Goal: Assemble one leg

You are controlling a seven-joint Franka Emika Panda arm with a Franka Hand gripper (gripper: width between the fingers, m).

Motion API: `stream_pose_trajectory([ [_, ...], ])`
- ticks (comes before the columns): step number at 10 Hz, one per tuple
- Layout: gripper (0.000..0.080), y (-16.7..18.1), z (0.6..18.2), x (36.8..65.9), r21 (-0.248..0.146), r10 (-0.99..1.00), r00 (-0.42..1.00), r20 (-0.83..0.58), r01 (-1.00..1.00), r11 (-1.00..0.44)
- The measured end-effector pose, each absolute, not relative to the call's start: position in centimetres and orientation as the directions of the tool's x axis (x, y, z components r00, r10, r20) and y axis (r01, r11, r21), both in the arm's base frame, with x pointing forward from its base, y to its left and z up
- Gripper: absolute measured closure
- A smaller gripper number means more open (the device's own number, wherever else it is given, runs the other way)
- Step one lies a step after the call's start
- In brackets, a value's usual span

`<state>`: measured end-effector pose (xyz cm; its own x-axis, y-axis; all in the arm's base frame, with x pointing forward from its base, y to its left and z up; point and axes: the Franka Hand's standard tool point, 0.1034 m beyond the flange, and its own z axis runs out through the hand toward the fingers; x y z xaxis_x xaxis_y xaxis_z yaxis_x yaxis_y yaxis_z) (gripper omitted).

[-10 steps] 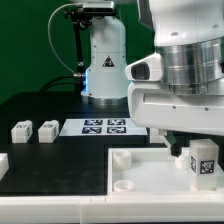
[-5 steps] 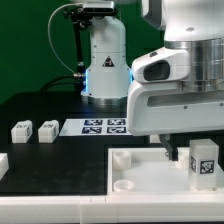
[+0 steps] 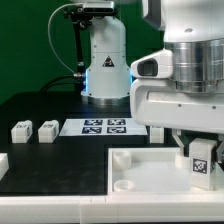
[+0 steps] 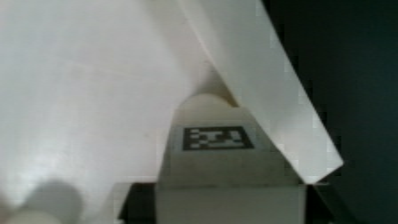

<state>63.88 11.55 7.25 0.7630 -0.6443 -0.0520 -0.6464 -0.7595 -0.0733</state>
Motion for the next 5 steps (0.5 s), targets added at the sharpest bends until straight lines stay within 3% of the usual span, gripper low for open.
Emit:
stream_pose_trajectory([
  [1, 0.0509, 11.58, 7.39, 63.97, -0.055, -0.774, 0.631, -0.06, -0.776, -0.628],
  [4, 0.0508, 11.2, 7.21, 64.08, -0.007, -0.989, -0.03, -0.148, -0.999, 0.031],
  [5, 0.0508, 11.46, 7.2, 64.05, 0.003, -0.984, -0.106, -0.145, -0.994, 0.107],
])
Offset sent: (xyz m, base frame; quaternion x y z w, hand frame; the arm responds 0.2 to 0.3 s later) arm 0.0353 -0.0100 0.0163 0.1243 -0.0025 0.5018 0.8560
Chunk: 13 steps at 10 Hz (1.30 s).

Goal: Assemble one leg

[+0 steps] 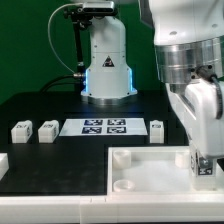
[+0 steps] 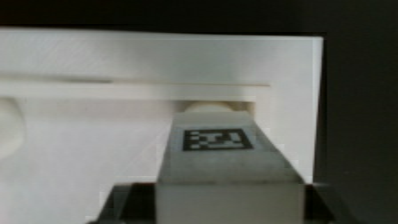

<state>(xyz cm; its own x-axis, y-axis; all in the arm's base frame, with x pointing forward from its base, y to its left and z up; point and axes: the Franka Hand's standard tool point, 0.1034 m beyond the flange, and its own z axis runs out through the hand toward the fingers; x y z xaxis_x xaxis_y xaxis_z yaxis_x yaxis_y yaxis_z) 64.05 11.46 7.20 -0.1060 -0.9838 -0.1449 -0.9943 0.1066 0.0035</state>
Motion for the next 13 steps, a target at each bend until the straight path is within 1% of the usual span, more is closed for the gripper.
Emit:
stream_pose_trajectory([
  [1, 0.0508, 11.44, 7.17, 64.05, 0.005, -0.983, -0.114, -0.147, -0.993, 0.115],
  [2, 0.0508, 11.44, 7.16, 64.04, 0.0, -0.986, -0.08, -0.147, -0.997, 0.08],
  [3, 0.0432, 11.42, 7.12, 64.05, -0.016, -0.989, 0.028, -0.144, -1.0, -0.026],
  [4, 0.0257, 11.58, 7.07, 64.04, -0.043, -0.968, 0.209, -0.137, -0.978, -0.205],
  [5, 0.0257, 12.13, 7.1, 63.98, -0.061, -0.93, 0.342, -0.132, -0.94, -0.336],
  [6, 0.0169, 11.9, 7.08, 64.01, -0.075, -0.887, 0.444, -0.124, -0.896, -0.438],
  [8, 0.0155, 11.73, 7.07, 64.03, -0.102, -0.744, 0.661, -0.097, -0.751, -0.653],
  [9, 0.015, 11.57, 7.07, 64.06, -0.113, -0.609, 0.79, -0.072, -0.613, -0.782],
  [10, 0.015, 11.43, 7.15, 64.14, -0.104, -0.4, 0.916, -0.03, -0.401, -0.91],
  [11, 0.015, 11.61, 7.16, 64.15, -0.101, -0.282, 0.959, -0.013, -0.282, -0.954],
  [12, 0.015, 11.51, 7.14, 64.16, -0.102, -0.291, 0.956, -0.014, -0.291, -0.951],
  [13, 0.0173, 11.51, 7.13, 64.15, -0.101, -0.317, 0.948, -0.017, -0.317, -0.943],
])
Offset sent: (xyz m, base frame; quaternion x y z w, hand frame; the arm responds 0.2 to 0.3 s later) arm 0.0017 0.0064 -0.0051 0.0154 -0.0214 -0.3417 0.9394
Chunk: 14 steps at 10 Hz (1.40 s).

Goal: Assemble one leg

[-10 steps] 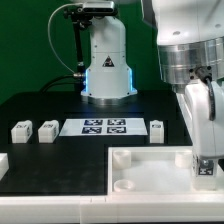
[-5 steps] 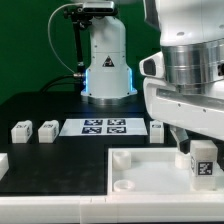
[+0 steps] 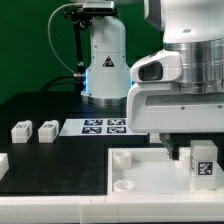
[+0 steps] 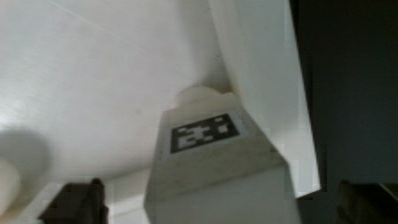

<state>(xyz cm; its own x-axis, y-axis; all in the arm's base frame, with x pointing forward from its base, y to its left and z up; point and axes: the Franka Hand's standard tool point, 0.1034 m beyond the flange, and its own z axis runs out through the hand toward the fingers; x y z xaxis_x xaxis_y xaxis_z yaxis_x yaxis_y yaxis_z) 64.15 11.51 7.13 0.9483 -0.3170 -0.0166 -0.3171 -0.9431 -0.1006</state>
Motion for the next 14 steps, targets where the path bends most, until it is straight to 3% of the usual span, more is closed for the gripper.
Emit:
stream_pose_trajectory([
  [1, 0.0173, 11.5, 7.1, 64.2, -0.101, -0.327, 0.945, -0.018, -0.327, -0.94],
  [2, 0.0378, 11.6, 7.1, 64.1, -0.102, -0.412, 0.911, -0.029, -0.413, -0.905],
  [3, 0.0378, 11.7, 7.1, 64.1, -0.101, -0.52, 0.853, -0.046, -0.522, -0.847],
  [4, 0.0505, 11.5, 7.0, 64.0, -0.094, -0.611, 0.789, -0.058, -0.614, -0.784],
  [6, 0.0505, 11.4, 7.2, 64.1, -0.075, -0.782, 0.618, -0.081, -0.787, -0.613],
  [9, 0.0505, 11.1, 7.4, 64.3, 0.0, -0.988, -0.03, -0.153, -1.0, 0.03],
  [10, 0.0505, 11.0, 7.3, 64.3, 0.008, -0.982, -0.102, -0.158, -0.995, 0.102],
  [11, 0.0505, 10.9, 7.2, 64.2, 0.032, -0.944, -0.283, -0.167, -0.959, 0.282],
  [14, 0.0504, 10.5, 7.2, 64.0, 0.059, -0.903, -0.406, -0.138, -0.914, 0.402],
])
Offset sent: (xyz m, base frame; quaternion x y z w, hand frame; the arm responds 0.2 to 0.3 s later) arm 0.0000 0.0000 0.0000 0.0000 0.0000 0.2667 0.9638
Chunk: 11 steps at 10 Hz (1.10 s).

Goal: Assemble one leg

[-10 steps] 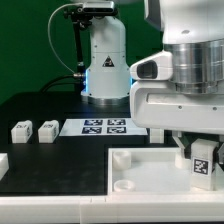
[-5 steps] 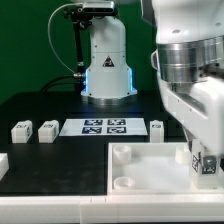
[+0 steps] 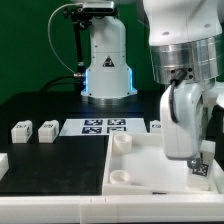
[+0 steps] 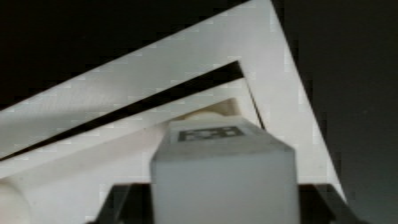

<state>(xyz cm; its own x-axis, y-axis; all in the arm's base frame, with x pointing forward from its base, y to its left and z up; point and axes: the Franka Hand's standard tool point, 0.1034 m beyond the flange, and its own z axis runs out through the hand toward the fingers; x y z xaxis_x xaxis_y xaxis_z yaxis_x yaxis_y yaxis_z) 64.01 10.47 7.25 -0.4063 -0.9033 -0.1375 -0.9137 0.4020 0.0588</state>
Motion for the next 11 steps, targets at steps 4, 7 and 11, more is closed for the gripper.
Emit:
stream_pose_trajectory([
  [4, 0.023, 10.5, 7.1, 63.8, 0.057, -0.918, -0.373, -0.133, -0.928, 0.369],
  [7, 0.0154, 12.1, 8.7, 63.7, 0.041, -0.93, -0.337, -0.148, -0.941, 0.335],
  [11, 0.015, 12.6, 9.6, 63.3, 0.041, -0.941, -0.3, -0.155, -0.954, 0.297],
])
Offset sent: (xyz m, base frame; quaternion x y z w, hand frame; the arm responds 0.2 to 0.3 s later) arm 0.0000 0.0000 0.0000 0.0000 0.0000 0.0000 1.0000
